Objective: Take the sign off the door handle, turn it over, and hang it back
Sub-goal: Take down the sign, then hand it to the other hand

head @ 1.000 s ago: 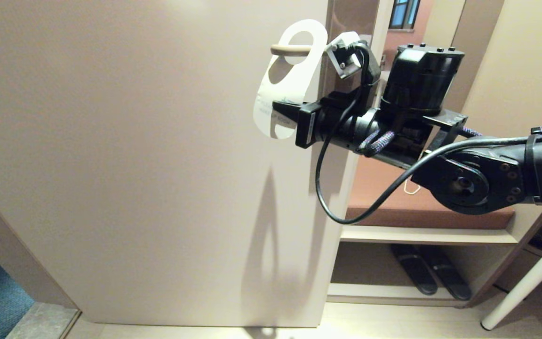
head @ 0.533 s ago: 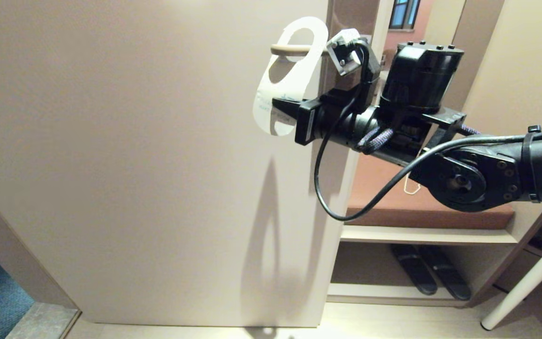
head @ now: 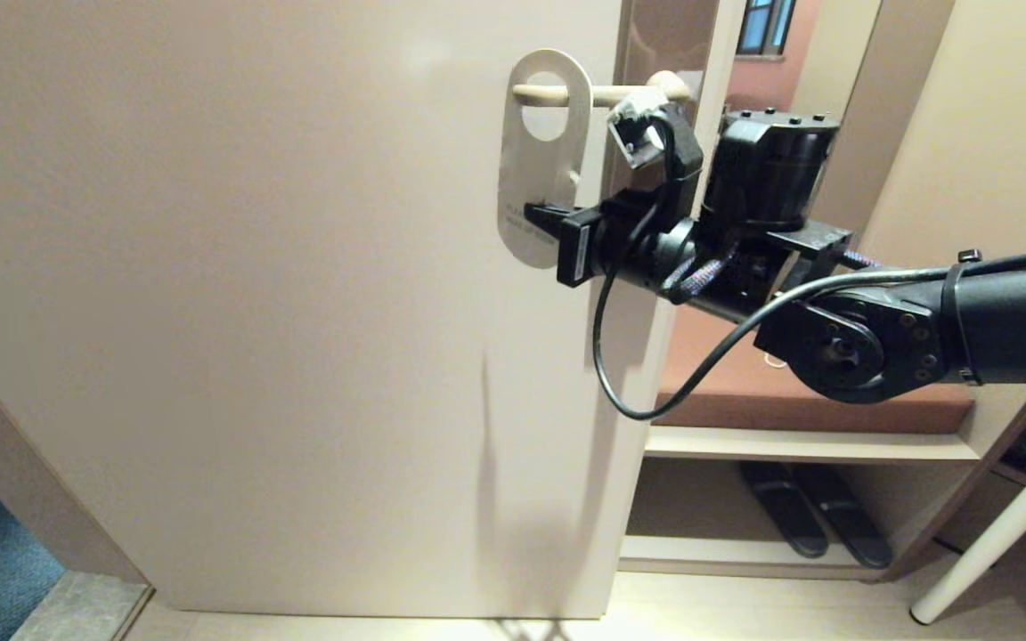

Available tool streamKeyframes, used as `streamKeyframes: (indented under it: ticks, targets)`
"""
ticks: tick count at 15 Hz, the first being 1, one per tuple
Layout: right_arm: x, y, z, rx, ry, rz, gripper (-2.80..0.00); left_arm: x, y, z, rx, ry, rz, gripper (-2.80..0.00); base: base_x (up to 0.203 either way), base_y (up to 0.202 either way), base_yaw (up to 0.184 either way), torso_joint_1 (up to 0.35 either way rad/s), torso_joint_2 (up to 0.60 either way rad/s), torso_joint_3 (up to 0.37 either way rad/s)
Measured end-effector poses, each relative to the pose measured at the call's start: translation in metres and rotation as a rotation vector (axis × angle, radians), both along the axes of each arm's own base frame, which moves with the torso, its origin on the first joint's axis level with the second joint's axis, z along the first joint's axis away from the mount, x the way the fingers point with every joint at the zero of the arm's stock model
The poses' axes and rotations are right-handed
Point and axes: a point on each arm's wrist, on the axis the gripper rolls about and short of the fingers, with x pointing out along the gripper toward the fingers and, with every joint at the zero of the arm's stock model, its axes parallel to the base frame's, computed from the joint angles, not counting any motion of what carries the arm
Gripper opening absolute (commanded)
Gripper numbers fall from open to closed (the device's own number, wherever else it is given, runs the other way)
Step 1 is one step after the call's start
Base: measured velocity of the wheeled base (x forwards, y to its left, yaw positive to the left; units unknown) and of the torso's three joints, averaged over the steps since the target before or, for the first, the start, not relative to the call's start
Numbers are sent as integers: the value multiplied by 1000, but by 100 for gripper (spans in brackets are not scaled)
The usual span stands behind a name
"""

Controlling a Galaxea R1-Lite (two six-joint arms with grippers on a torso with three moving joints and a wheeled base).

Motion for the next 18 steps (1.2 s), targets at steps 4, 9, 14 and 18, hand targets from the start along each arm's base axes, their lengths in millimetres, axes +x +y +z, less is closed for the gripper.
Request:
streamKeyframes:
  ticks: [4,9,14,18]
  targets:
    - [2,1,2,4,-12,-2,-280,0,0,0,0,0,0,-280,0,0,0,0,0,0]
    - [3,7,9,-9,-74,13,-280,0,0,0,0,0,0,-280,0,0,0,0,0,0]
    - [-4,17,6,-17,-68,111,-280,0,0,0,0,0,0,-280,0,0,0,0,0,0]
    - [-11,13,-4,-38,-27,121,-280,0,0,0,0,0,1,-280,0,0,0,0,0,0]
